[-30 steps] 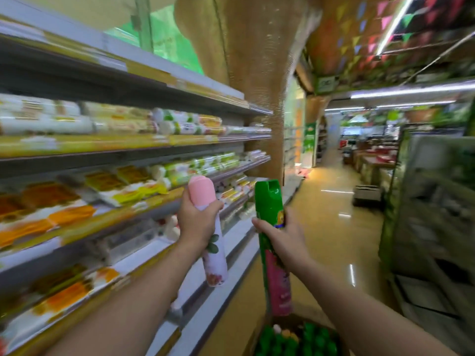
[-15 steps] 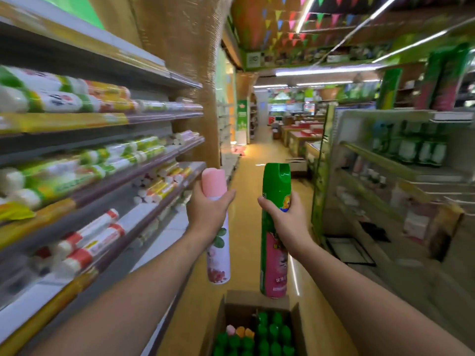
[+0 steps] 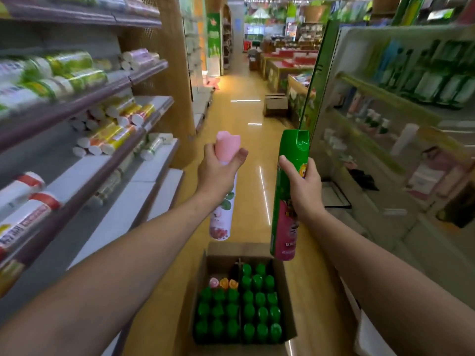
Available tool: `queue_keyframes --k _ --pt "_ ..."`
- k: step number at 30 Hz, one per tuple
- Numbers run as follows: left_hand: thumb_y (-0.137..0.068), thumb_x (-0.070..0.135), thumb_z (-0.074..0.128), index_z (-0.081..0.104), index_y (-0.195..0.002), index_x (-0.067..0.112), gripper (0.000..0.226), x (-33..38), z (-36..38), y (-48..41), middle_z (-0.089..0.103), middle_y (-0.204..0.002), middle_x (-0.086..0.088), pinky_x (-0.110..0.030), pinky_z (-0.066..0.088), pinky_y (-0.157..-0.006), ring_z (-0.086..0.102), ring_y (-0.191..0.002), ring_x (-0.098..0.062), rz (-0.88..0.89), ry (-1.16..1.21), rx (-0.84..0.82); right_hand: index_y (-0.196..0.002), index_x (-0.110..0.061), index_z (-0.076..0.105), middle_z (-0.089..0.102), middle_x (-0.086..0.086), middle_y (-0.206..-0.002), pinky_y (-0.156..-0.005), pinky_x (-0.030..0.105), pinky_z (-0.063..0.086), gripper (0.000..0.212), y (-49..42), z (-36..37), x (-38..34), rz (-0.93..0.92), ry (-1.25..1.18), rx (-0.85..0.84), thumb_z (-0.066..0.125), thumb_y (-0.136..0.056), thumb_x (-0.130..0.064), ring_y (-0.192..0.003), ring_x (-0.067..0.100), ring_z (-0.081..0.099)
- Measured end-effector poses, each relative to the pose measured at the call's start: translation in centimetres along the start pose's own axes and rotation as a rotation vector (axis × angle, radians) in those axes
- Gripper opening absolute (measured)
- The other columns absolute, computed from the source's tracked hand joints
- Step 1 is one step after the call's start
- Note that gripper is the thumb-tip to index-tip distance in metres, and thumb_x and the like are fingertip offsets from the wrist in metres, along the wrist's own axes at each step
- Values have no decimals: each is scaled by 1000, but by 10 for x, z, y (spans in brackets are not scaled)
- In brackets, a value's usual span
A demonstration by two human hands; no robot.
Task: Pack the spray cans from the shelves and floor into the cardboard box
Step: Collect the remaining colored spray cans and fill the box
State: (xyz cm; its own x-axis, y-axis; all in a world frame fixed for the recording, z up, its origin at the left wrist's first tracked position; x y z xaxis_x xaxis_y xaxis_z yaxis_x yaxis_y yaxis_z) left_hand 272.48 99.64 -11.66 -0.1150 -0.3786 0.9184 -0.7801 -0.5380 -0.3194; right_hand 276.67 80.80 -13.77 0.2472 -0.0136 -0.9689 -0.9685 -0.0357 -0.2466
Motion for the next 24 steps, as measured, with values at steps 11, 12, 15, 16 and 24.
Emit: queue_keyframes --k 11,12,15,16,24 --pt "-86 38 75 40 -129 26 57 -150 103 -102 58 -115 0 -42 53 -84 60 -101 -21 -260 -181 -108 -103 -32 61 68 -11 -94 -68 20 49 32 -150 13 158 183 164 -207 81 -81 -44 -83 0 65" --pt "-84 35 77 42 -130 25 58 -166 111 -108 59 -114 0 -43 55 -84 61 -101 -20 -286 -192 -98 -100 -36 59 67 -11 -95 -69 21 49 30 -160 12 176 209 185 -230 81 -81 -44 -85 0 65" --pt "-82 28 81 46 -129 22 60 -221 131 -119 60 -114 1 -41 57 -84 62 -101 -16 -372 -206 -106 -110 -33 59 64 -16 -100 -75 21 50 41 -181 7 239 296 265 -271 83 -78 -43 -92 -1 61" --pt "-81 26 83 47 -128 22 59 -241 137 -120 60 -115 2 -37 57 -83 61 -102 -16 -401 -212 -119 -116 -28 60 63 -18 -100 -74 17 50 48 -185 7 258 322 304 -289 84 -77 -41 -93 -3 61" --pt "-72 30 88 56 -117 25 55 -451 176 -108 65 -106 7 -38 54 -86 63 -98 -17 -543 -386 -263 -112 -19 69 70 -3 -107 -83 43 60 58 -186 2 464 454 674 -328 93 -64 -39 -96 14 66"
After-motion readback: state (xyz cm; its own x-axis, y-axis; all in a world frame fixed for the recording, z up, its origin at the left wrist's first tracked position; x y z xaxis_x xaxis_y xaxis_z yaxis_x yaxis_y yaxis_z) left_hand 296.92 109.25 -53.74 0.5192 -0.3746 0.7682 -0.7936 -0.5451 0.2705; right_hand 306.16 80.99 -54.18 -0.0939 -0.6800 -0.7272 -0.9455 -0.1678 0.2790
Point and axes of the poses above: each hand's wrist, its own y-axis away from the middle knuckle, its own z-axis out of the palm, x = y × z, the point moved 1 cm from there along -y, towards the middle knuckle
